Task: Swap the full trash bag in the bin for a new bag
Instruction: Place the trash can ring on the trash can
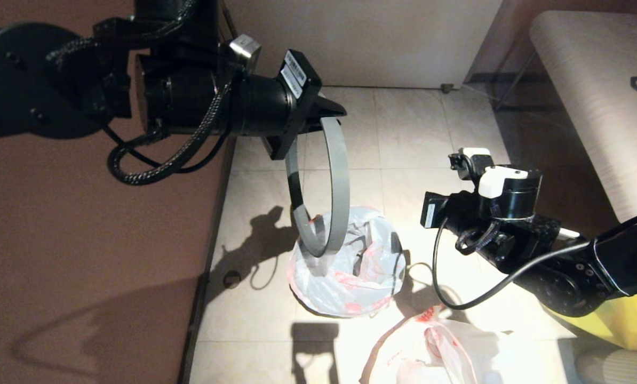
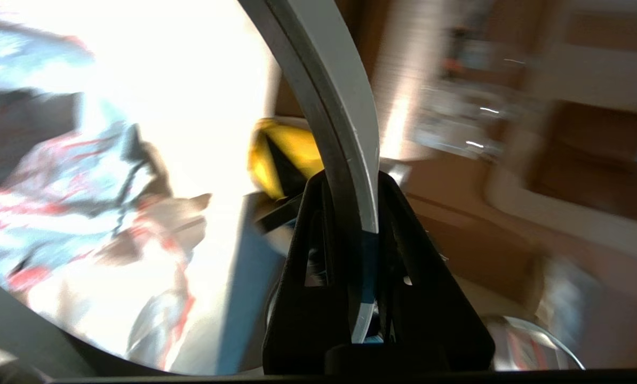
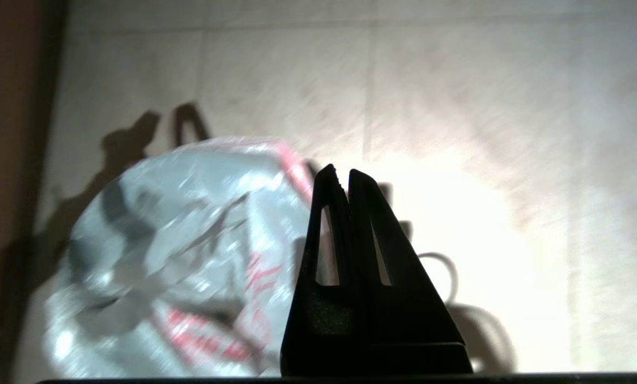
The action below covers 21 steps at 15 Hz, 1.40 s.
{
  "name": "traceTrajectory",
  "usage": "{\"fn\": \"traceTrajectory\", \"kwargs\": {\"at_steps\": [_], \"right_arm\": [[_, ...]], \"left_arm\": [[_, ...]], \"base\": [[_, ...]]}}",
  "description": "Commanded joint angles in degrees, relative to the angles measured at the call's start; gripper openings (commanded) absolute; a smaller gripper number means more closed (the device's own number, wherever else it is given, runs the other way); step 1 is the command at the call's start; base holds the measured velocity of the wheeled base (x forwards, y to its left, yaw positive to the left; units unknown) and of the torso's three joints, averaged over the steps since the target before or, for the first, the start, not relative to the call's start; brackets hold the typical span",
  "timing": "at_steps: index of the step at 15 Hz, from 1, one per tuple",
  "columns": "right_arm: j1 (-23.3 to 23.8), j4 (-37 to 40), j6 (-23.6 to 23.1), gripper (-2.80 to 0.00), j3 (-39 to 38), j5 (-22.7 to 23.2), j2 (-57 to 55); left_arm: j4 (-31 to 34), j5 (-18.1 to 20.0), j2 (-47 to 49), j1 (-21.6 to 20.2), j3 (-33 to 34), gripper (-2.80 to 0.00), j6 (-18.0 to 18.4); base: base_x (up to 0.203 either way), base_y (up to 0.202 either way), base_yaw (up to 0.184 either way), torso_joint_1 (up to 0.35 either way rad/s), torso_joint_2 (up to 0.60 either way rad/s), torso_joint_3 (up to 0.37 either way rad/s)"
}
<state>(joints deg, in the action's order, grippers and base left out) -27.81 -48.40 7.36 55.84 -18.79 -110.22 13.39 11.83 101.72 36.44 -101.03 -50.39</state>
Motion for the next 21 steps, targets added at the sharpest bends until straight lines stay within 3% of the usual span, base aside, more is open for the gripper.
{"fn": "traceTrajectory", "kwargs": {"at_steps": [1, 3, 5, 11, 15, 16, 17, 19, 21], "right_arm": [[-0.9, -0.4, -2.7, -2.80, 3.4, -3.0, -1.9], [-1.0, -0.4, -4.2, -2.80, 5.1, -4.4, -2.0], [-1.0, -1.3, -4.1, -2.80, 5.2, -3.8, -0.6], [0.6, -1.0, -3.8, -2.80, 4.4, -2.4, 3.1], [9.9, -0.5, 0.2, -2.80, -5.3, -1.0, 9.2], [12.0, -0.5, 1.3, -2.80, -8.9, 1.1, 10.6], [14.7, -0.5, 2.1, -2.80, -12.8, 4.0, 12.0], [19.9, -0.7, 4.5, -2.80, -19.3, 7.8, 13.4], [22.9, -0.9, 7.5, -2.80, -23.2, 10.5, 15.7]], "left_arm": [[14.4, -7.6, 7.6, 2.1, -10.5, -2.80, -0.2], [15.8, -17.3, 11.7, 3.4, -11.3, -2.80, -0.2], [13.8, -22.6, 16.0, 3.6, -11.2, -2.80, 0.4], [12.7, -25.7, 20.7, 5.8, -11.2, -2.80, 3.2], [14.9, -28.5, 26.5, 14.0, -11.2, -2.80, 4.6], [14.5, -29.1, 27.7, 15.3, -11.2, -2.80, 7.4], [13.8, -30.8, 28.5, 16.2, -11.3, -2.80, 10.6], [13.7, -35.9, 30.2, 17.3, -11.2, -2.80, 11.7], [13.6, -38.4, 33.3, 16.8, -11.2, -2.80, 12.8]], "base": [[0.000, 0.000, 0.000, 0.000, 0.00, 0.000], [0.000, 0.000, 0.000, 0.000, 0.00, 0.000], [0.000, 0.000, 0.000, 0.000, 0.00, 0.000], [0.000, 0.000, 0.000, 0.000, 0.00, 0.000], [0.000, 0.000, 0.000, 0.000, 0.00, 0.000], [0.000, 0.000, 0.000, 0.000, 0.00, 0.000], [0.000, 0.000, 0.000, 0.000, 0.00, 0.000], [0.000, 0.000, 0.000, 0.000, 0.00, 0.000], [0.000, 0.000, 0.000, 0.000, 0.00, 0.000]]}}
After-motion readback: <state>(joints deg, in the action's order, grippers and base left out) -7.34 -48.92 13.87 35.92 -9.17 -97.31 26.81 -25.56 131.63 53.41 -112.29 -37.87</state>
